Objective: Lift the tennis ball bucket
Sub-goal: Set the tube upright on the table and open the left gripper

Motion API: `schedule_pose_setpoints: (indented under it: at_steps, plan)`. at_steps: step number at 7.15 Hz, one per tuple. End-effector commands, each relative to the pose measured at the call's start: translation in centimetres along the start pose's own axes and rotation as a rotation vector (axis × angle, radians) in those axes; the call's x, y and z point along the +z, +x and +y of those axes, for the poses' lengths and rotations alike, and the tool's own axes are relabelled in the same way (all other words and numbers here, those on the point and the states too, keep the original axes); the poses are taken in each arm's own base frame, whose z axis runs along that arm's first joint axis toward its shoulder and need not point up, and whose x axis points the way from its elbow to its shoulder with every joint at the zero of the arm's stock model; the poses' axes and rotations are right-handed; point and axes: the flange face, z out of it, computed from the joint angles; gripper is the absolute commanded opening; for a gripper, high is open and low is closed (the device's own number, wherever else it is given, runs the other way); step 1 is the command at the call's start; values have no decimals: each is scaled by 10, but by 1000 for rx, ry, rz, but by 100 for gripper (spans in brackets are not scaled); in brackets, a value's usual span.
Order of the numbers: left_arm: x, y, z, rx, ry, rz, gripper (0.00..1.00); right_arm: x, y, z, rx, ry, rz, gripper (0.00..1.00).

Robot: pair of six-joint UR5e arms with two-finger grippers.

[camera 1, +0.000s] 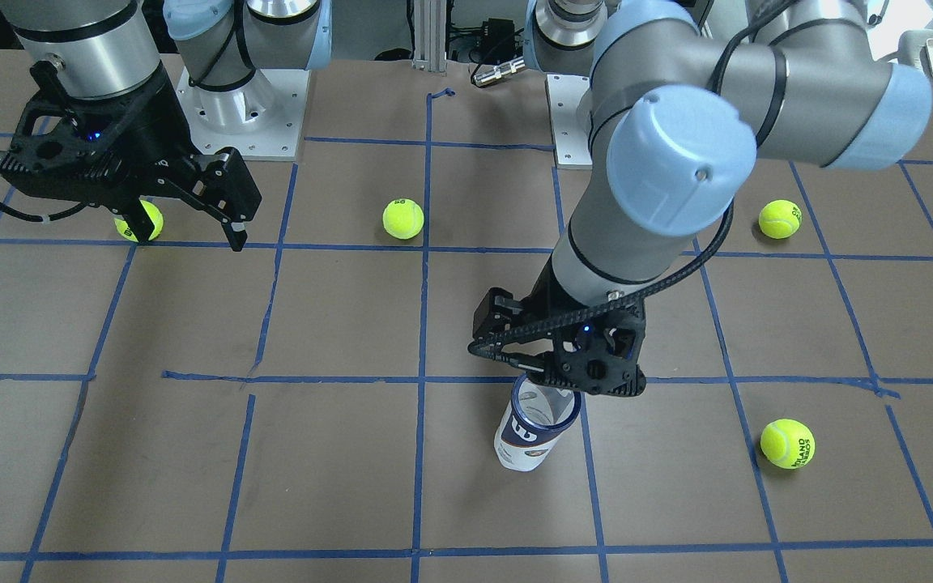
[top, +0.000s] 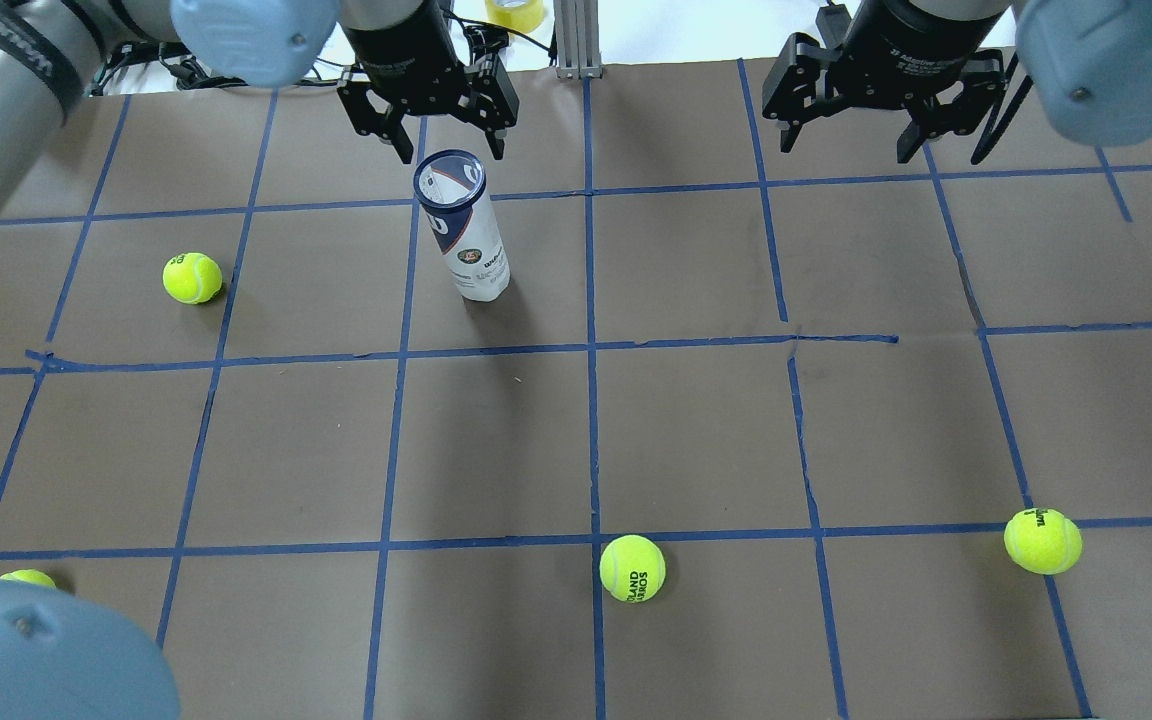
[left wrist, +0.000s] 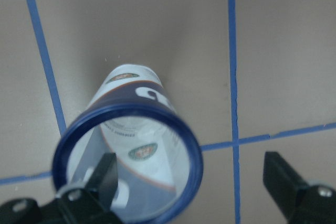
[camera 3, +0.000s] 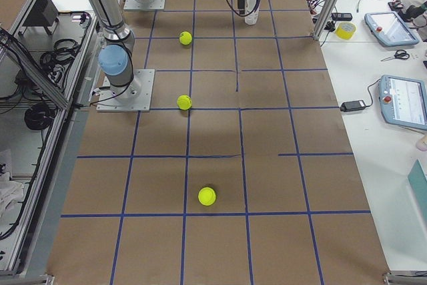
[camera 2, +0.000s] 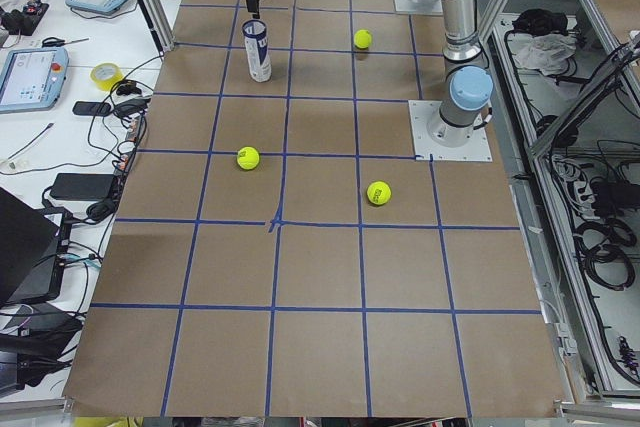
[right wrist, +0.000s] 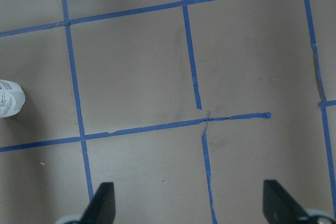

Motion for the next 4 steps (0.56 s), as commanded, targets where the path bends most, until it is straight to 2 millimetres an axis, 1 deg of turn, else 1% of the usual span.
schedule_pose_setpoints:
  at_steps: [1,2,3,4]
  plan:
    - [-60,-31,37,-31,8,-76,100,2,3,0,3,-6,6,100]
    - [-73,-54,63,-69,-67,-82,100,3,0,2,-1,-6,-6,100]
    - [-83,-67,75,-89,-54,-99,100,-1,2,1,-3,3,3,100]
    - [-64,-86,85,-99,-102,-196,100,0,3,0,-9,-1,7,100]
